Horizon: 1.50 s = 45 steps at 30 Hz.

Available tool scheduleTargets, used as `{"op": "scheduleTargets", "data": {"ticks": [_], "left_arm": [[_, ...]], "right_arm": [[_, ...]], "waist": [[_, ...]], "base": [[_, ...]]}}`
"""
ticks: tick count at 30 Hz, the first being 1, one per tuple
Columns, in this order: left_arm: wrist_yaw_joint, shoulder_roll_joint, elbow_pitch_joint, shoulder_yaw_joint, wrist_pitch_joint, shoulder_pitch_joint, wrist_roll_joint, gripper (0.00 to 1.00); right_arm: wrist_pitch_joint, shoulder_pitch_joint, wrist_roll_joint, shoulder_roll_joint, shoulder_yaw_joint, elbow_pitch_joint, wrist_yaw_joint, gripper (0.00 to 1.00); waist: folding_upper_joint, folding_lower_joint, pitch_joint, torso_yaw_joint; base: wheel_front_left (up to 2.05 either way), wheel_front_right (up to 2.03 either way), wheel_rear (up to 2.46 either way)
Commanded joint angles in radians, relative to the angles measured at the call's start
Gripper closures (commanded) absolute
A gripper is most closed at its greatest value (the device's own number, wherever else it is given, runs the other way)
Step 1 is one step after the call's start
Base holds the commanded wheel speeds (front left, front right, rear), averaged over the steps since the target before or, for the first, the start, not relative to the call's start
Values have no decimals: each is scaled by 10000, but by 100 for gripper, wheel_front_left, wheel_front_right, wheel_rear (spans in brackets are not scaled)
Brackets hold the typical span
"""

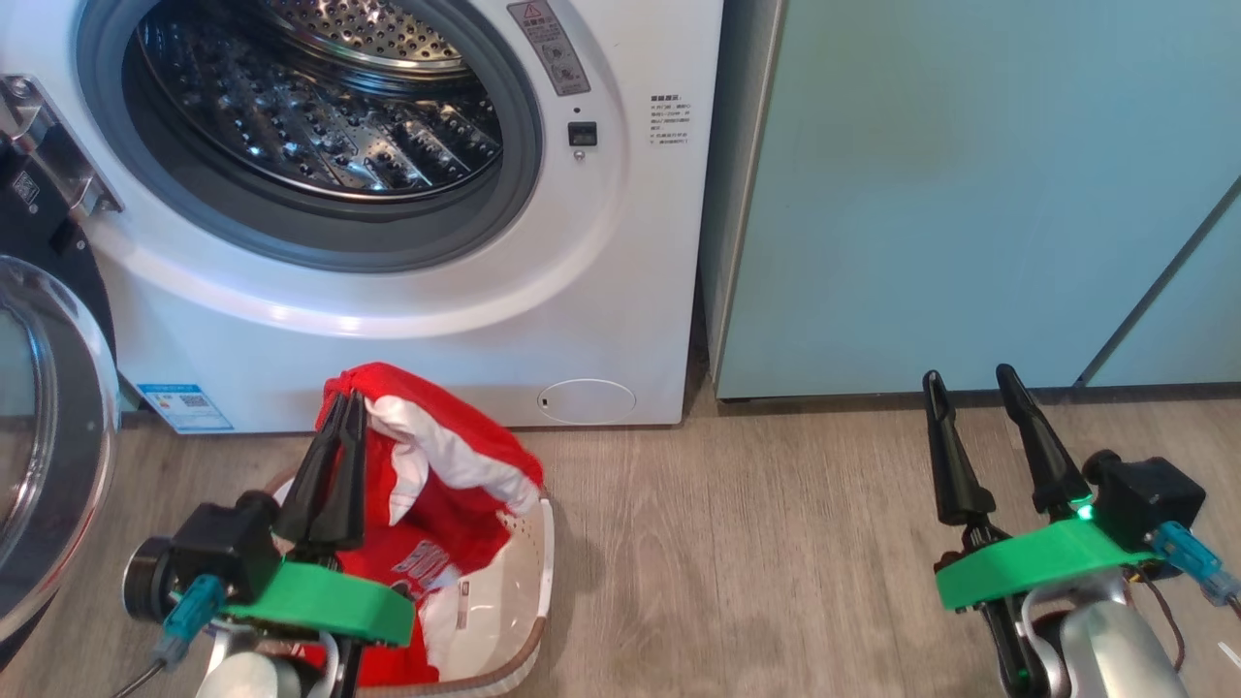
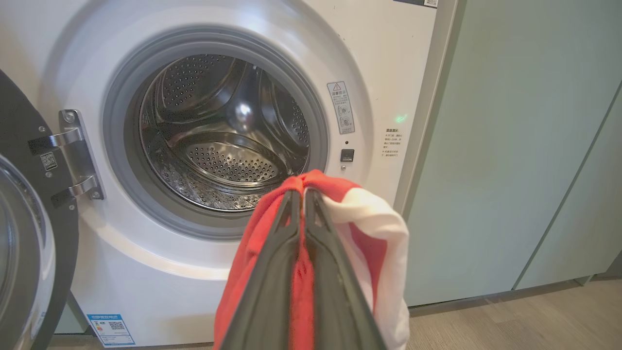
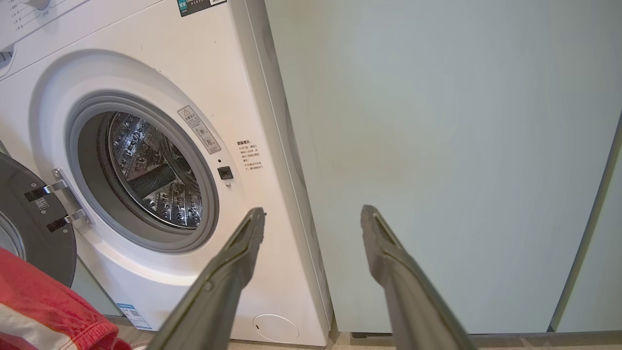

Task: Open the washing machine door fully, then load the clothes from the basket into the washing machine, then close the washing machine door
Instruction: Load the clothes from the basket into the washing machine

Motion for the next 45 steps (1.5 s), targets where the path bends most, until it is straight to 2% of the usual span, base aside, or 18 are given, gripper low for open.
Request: {"op": "scheduleTargets", "data": {"ticks": [1,8,13,23,27,29,32,35,45], "left_arm": [[18,2,-304,320,-124,-454,-83,100],[1,2,-264,448,-124,-639,-120,100],[-90,2,-336,746,-124,-1199,-468,100],[-570,1,-185,1856,-124,-3784,-88,100],[-677,102,-34,2660,-124,-5463,16,100],[-688,138,-7,2820,-124,-5811,4,100],[-710,423,121,3314,-124,-7229,76,100],[-715,629,277,3381,-124,-7883,151,100],[-719,2083,1849,2692,-124,-10231,204,100]], "right_arm": [[-92,-179,-52,-24,194,-375,0,0],[-92,-204,-11,-24,213,-390,0,0],[-92,-287,-18,-24,230,-468,0,0],[-92,-978,9,-24,483,-665,0,0],[-92,-1424,75,-24,696,-760,0,0],[-92,-1513,105,-24,723,-786,0,0],[-92,-1826,229,-24,809,-898,0,0],[-92,-1957,304,-24,864,-934,0,0],[-92,-2548,796,-24,1203,-1146,0,0]], "waist": [[-1,1,8,-3],[-1,1,148,-72],[-1,1,682,-161],[-1,1,2617,-617],[-1,1,3697,-1019],[-1,1,3899,-1094],[-1,1,4738,-1409],[-1,1,5119,-1561],[-1,1,6953,-2198]], "base": [[0,0,0],[0,0,0],[0,0,0],[0,0,0],[0,0,0],[0,0,0],[0,0,0],[0,0,0],[0,0,0]]}}
